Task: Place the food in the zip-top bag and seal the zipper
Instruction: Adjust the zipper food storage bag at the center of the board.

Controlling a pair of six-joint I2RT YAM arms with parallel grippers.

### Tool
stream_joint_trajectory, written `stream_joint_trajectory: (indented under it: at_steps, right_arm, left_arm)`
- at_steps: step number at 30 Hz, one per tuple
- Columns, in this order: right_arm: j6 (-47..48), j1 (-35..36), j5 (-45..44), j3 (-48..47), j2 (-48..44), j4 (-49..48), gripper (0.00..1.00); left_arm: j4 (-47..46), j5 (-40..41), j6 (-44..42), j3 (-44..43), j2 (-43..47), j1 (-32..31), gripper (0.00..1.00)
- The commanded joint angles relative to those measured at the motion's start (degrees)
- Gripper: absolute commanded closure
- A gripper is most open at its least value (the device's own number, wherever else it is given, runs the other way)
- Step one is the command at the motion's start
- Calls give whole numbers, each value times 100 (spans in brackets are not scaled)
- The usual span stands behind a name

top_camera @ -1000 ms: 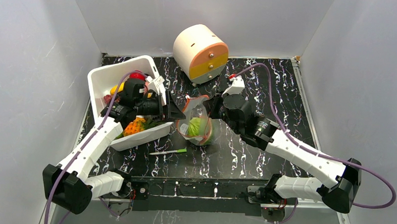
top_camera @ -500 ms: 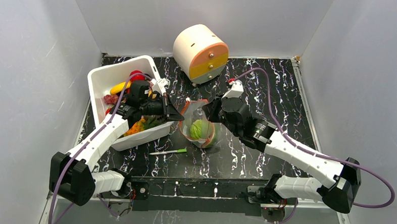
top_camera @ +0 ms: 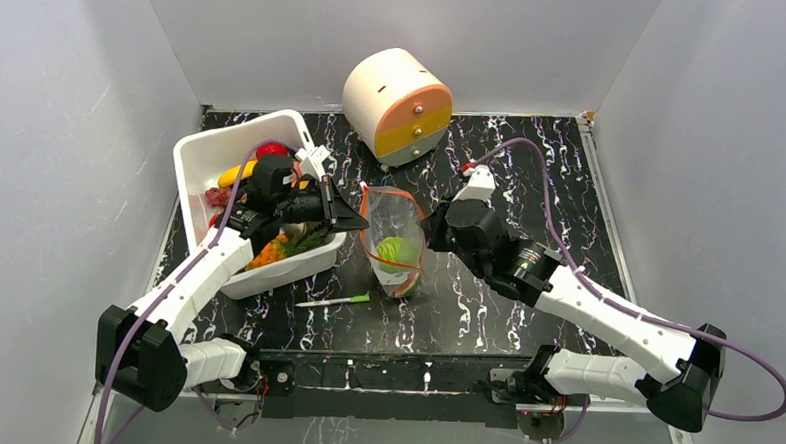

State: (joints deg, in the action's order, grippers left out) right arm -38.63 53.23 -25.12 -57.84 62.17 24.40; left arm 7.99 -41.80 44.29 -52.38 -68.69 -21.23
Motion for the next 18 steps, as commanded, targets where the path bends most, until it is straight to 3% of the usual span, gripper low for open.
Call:
stream_joint_trajectory:
  at_steps: [1,8,13,18]
  right_arm:
    - [119,20,-369,-75,-356,-160,100]
    - [473,20,-321,-330,-419,-328,100]
    - [392,20,-340,7,-587,-601,100]
    - [396,20,-558,-6,-626,-463,100]
  left_arm:
    - [-281,-163,199,-205,201,-30,100]
    - [-712,-301,388,-723,13,-30,100]
    - [-823,-168,434,-692,-67,-35,100]
    - [-399,70,-22,-715,-320,-35,100]
